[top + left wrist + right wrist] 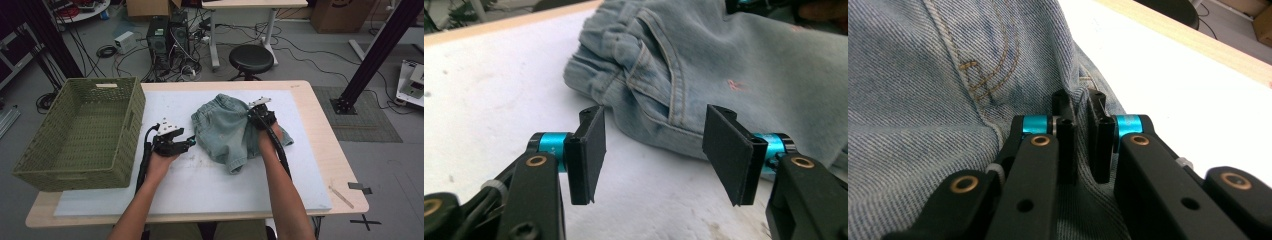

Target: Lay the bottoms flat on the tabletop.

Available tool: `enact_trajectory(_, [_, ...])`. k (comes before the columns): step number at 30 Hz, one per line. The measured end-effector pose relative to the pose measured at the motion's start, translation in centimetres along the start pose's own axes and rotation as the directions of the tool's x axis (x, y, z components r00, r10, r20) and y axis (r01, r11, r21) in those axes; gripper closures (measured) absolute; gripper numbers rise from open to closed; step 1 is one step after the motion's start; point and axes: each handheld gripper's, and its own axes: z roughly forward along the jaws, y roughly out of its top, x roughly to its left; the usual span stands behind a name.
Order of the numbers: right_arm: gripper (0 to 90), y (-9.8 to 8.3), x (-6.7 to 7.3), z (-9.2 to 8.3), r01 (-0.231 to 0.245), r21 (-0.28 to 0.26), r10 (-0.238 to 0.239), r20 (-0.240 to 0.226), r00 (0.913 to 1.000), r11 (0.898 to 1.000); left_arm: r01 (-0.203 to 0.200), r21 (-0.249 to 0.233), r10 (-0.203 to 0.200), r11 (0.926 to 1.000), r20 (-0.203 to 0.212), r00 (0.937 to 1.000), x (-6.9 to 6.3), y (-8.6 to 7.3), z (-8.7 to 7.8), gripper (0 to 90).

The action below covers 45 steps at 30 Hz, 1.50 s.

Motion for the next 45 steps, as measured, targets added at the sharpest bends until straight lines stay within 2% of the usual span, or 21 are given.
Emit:
enact_trajectory(3, [77.9,-0.1,-0.1,0.0,-0.02,-0.011,0.02,-0.026,0.9995,1.0,-0.001,0.026,0.0,0.9997,0.049,0.9988,-0.6,-0.2,0.5,42.6])
enact_trajectory(5, [66.9,-0.1,-0.5,-0.4,-0.05,-0.032,0.047,-0.083,0.9954,0.998,-0.006,0.042,0.003,0.9991,0.072,0.9974,-1.1,-0.2,0.9,42.6])
enact_trajectory(7, [60.5,-0.1,-0.8,-1.2,-0.061,-0.056,0.055,-0.107,0.9927,0.997,-0.017,0.067,0.01,0.9976,0.105,0.9944,-1.7,-0.1,1.6,42.4])
enact_trajectory(8, [57.7,-0.1,-0.9,-1.7,-0.067,-0.071,0.058,-0.12,0.9911,0.995,-0.023,0.08,0.015,0.9965,0.108,0.994,-2.0,-0.1,2.0,41.9])
enact_trajectory(13, [51.6,-0.9,-1.6,-3.8,-0.088,-0.129,0.067,-0.161,0.9846,0.988,-0.02,0.145,0.01,0.9892,0.07,0.9975,-2.4,-0.4,3.3,38.0])
enact_trajectory(14, [51.5,-1.2,-1.8,-4.2,-0.088,-0.137,0.064,-0.169,0.9835,0.987,-0.034,0.171,0.023,0.9847,0.062,0.9978,-2.6,-0.4,3.6,39.4])
enact_trajectory(16, [50.7,-1.9,-2.2,-5.1,-0.088,-0.158,0.058,-0.185,0.9811,0.984,-0.047,0.186,0.039,0.9814,0.045,0.9982,-3.0,-0.3,3.8,41.4])
enact_trajectory(18, [50.6,-2.7,-2.6,-5.8,-0.095,-0.167,0.06,-0.201,0.9777,0.981,-0.055,0.194,0.049,0.9794,0.034,0.9982,-3.3,-0.2,4.1,49.7])
enact_trajectory(21, [50.6,-3.9,-3.0,-6.3,-0.084,-0.153,0.05,-0.212,0.976,0.985,-0.108,0.187,0.109,0.9763,0.007,0.994,-4.2,0.0,4.4,73.6])
enact_trajectory(22, [50.6,-4.3,-3.2,-6.5,-0.075,-0.15,0.042,-0.214,0.9759,0.986,-0.11,0.181,0.111,0.9773,0.006,0.9938,-4.3,0.0,4.4,80.2])
enact_trajectory(23, [50.8,-4.6,-3.4,-6.6,-0.076,-0.145,0.043,-0.218,0.9749,0.987,-0.112,0.175,0.113,0.9782,0.005,0.9936,-4.2,0.0,4.5,83.0])
enact_trajectory(26, [50.9,-5.5,-4.0,-6.9,-0.085,-0.133,0.053,-0.231,0.9715,0.987,-0.096,0.152,0.1,0.9837,-0.021,0.9948,-3.6,0.1,4.1,85.4])
enact_trajectory(30, [50.9,-6.1,-4.1,-7.0,-0.07,-0.125,0.038,-0.24,0.97,0.99,-0.041,0.103,0.05,0.9938,-0.087,0.995,-1.8,0.3,3.0,85.6])
enact_trajectory(34, [51.2,-6.9,-4.1,-6.8,-0.048,-0.097,0.022,-0.25,0.968,0.994,-0.002,0.068,0.013,0.9977,-0.161,0.9869,0.4,0.5,1.6,85.7])
enact_trajectory(37, [51.4,-7.3,-4.2,-6.6,-0.032,-0.073,0.014,-0.244,0.9698,0.997,0.027,0.048,-0.017,0.9985,-0.197,0.9802,1.9,0.5,0.7,85.8])
enact_trajectory(40, [51.7,-7.7,-4.3,-6.7,-0.025,-0.057,0.011,-0.243,0.9701,0.998,0.036,0.041,-0.026,0.9985,-0.23,0.9729,2.8,0.5,0.4,85.8])
enact_trajectory(43, [51.7,-8.1,-4.9,-6.8,-0.043,-0.05,0.031,-0.219,0.9754,0.998,0.05,0.035,-0.04,0.9981,-0.242,0.9695,3.3,0.4,0.4,85.7])
enact_trajectory(45, [51.6,-8.5,-5.4,-6.8,-0.069,-0.045,0.059,-0.205,0.9771,0.997,0.042,0.039,-0.032,0.9984,-0.238,0.9707,3.3,0.3,0.4,85.5])
